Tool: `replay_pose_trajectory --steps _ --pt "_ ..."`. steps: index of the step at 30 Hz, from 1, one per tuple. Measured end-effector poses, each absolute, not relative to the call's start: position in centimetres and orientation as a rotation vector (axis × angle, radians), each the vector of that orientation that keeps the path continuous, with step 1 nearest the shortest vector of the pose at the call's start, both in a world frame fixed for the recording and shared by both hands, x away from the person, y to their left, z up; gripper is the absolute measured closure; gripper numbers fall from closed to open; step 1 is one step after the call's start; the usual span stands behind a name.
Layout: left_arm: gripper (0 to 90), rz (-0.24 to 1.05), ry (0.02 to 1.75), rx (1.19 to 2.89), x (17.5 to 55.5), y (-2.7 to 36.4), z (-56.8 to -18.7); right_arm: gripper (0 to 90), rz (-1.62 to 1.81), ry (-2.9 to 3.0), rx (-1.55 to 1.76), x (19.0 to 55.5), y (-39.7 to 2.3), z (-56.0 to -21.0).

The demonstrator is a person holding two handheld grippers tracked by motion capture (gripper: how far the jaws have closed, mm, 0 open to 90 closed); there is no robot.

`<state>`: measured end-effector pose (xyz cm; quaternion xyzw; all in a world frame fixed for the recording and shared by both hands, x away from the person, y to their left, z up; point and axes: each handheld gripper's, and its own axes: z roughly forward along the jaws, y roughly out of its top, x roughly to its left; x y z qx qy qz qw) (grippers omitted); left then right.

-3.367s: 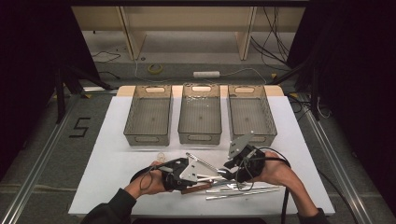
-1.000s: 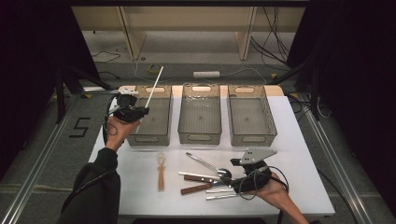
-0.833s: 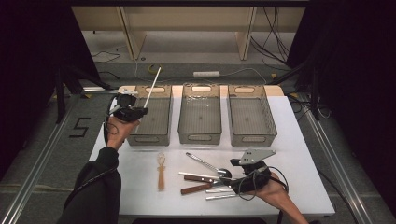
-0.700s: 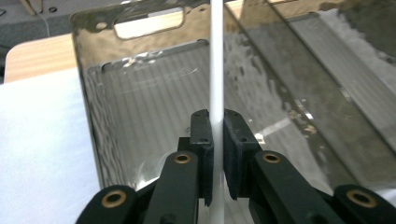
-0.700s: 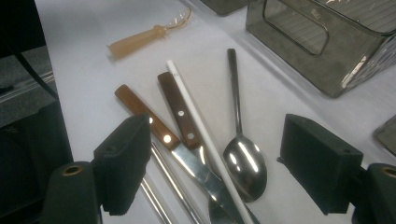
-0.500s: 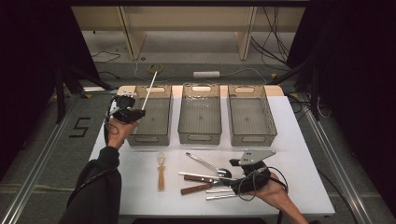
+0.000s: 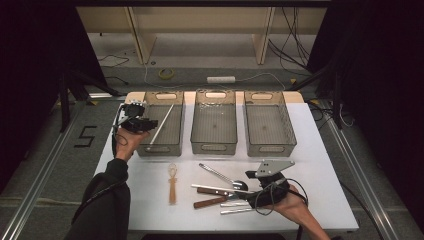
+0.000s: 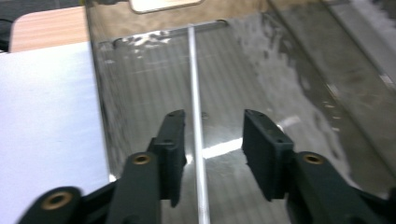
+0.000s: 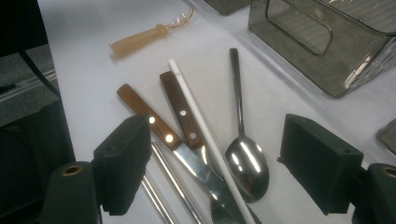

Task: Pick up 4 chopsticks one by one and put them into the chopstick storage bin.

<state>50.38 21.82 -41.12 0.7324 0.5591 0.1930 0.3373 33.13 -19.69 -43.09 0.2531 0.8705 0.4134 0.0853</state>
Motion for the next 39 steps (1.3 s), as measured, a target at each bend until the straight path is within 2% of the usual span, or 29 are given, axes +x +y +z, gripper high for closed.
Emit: replay_pose_trajectory --steps 1,3,8,17,22,39 --pt "53.3 0.492 1.441 1.898 50.1 21.7 -41.0 25.8 1.233 2.596 0.755 33.1 -19.7 -43.1" --pt "46.7 0.468 1.392 1.908 49.4 21.6 -40.8 26.0 1.223 2.599 0.758 33.2 -19.7 -43.1" --pt "36.6 0.426 1.300 1.906 47.3 21.2 -40.2 29.0 1.192 2.616 0.754 33.5 -19.7 -42.9" --pt "26.7 0.382 1.133 1.955 43.1 19.6 -39.9 38.5 1.029 2.693 0.698 34.4 -19.4 -42.6" --pt "23.6 0.383 1.063 1.994 41.1 18.4 -40.3 44.8 0.925 2.744 0.687 34.8 -19.0 -43.2" --pt "20.1 0.370 0.932 1.912 36.3 17.1 -41.7 67.4 0.638 2.920 0.672 36.4 -18.4 -44.7"
